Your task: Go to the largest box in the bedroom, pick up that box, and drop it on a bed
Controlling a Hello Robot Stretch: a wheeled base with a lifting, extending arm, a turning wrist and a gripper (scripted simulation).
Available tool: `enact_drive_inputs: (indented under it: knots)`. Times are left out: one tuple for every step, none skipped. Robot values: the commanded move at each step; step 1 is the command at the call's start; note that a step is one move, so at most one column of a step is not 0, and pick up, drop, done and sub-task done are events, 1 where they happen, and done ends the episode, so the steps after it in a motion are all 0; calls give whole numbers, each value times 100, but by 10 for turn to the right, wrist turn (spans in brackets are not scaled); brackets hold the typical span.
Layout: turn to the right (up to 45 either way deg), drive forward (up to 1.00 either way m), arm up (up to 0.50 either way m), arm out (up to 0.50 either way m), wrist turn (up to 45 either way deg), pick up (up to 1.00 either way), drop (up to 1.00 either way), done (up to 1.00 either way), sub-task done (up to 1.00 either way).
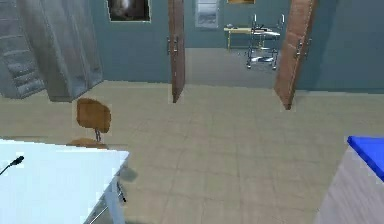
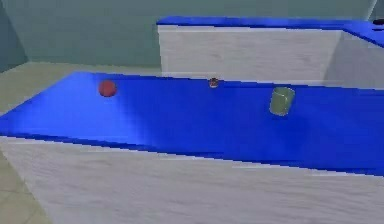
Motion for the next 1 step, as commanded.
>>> enact_drive_inputs:
  knots:
    - [0,100,0,0,0,0,0,0,0]
